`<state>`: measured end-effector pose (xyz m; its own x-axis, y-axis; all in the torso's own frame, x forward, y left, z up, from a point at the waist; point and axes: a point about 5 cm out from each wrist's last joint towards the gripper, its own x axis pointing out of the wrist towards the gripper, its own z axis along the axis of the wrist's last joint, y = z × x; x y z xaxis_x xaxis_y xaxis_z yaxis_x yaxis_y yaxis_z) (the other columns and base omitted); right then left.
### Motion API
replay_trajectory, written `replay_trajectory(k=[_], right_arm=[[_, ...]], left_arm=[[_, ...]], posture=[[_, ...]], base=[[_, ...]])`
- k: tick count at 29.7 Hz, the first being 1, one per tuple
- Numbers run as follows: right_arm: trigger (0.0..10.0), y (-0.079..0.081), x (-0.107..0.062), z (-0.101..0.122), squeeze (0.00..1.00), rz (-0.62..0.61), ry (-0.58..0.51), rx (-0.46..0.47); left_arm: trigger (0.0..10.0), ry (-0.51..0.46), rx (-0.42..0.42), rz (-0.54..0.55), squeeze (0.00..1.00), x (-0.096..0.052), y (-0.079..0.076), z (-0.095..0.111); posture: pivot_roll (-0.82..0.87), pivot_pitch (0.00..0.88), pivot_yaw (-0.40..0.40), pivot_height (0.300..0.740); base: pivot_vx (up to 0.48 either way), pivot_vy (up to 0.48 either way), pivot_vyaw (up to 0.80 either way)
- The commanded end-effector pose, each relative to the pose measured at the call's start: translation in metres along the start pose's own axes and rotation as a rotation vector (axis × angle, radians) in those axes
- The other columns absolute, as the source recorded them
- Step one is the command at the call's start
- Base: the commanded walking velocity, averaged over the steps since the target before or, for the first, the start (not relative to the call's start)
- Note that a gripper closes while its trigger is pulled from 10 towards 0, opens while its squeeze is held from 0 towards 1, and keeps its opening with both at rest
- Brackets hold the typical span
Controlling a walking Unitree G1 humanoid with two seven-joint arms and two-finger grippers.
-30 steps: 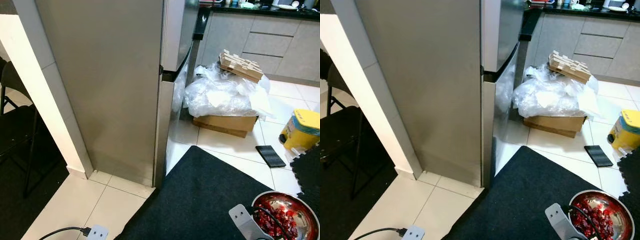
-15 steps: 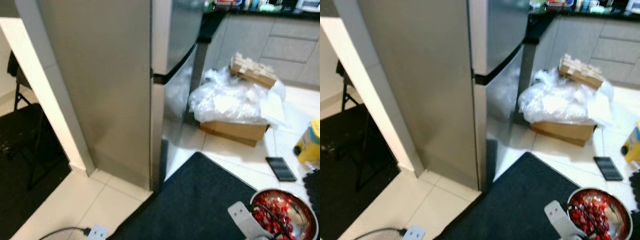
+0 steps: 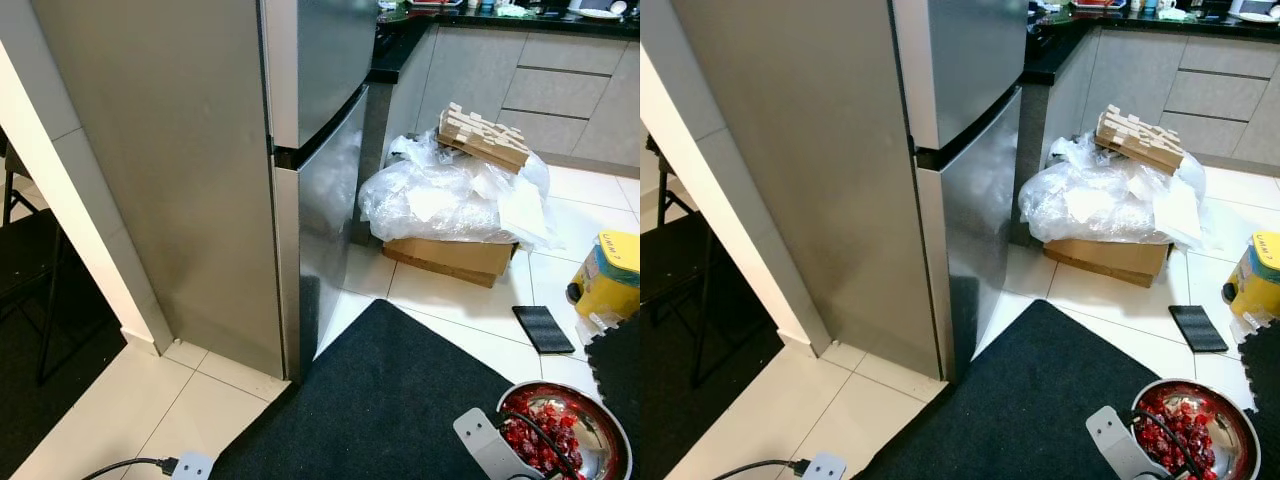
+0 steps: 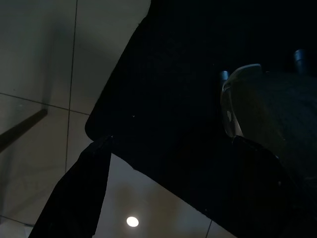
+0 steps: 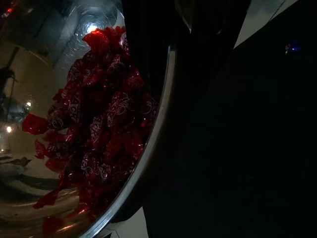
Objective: Restocking fridge
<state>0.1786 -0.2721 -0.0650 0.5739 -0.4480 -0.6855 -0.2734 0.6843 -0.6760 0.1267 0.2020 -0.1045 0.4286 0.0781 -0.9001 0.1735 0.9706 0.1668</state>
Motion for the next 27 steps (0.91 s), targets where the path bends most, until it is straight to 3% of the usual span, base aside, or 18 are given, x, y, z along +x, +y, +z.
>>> replay_trajectory(k=[1, 27], right_arm=[[10.0, -0.0017, 0.0007, 0.0057, 0.0, -0.006, -0.023, 0.001], [10.0, 0.0002, 0.0003, 0.0043, 0.0, 0.007, -0.022, -0.007]], left_arm=[[10.0, 0.011, -0.005, 0.012, 0.0, -0.0006, 0.0053, -0.0027], [10.0, -0.006, -0.032, 0.025, 0.0, 0.0003, 0.0042, 0.0026]], posture=[[0.0, 0.0, -0.007, 0.74], [0.0, 0.0, -0.009, 0.74]], base=[[0.259, 0.0, 0.0], [0.358, 0.0, 0.0]])
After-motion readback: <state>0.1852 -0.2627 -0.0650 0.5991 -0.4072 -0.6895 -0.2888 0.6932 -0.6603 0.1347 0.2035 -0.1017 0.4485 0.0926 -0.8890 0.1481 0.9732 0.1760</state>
